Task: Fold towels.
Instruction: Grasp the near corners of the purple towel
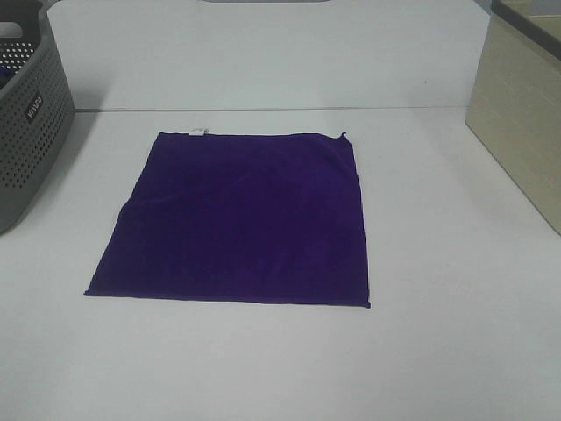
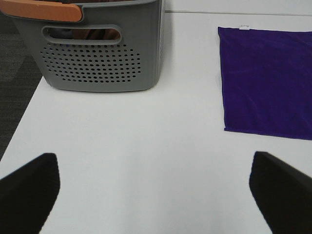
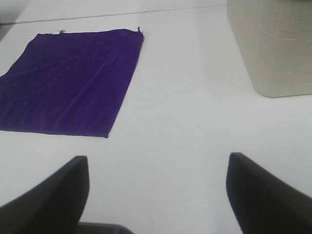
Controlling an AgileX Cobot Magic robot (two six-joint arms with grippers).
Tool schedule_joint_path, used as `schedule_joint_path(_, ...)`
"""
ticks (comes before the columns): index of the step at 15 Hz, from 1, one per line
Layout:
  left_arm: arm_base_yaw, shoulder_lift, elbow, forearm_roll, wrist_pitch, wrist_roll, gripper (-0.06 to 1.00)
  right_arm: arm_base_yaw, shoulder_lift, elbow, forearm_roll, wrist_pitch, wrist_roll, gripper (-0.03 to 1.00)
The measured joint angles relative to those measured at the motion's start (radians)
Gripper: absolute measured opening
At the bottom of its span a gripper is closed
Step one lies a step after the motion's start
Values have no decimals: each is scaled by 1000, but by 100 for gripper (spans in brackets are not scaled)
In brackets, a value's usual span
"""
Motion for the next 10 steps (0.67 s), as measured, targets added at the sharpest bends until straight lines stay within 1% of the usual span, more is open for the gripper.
schedule_joint_path(10,0,0,0,-1,0,7,99,0,0,0,0,-1,0,76)
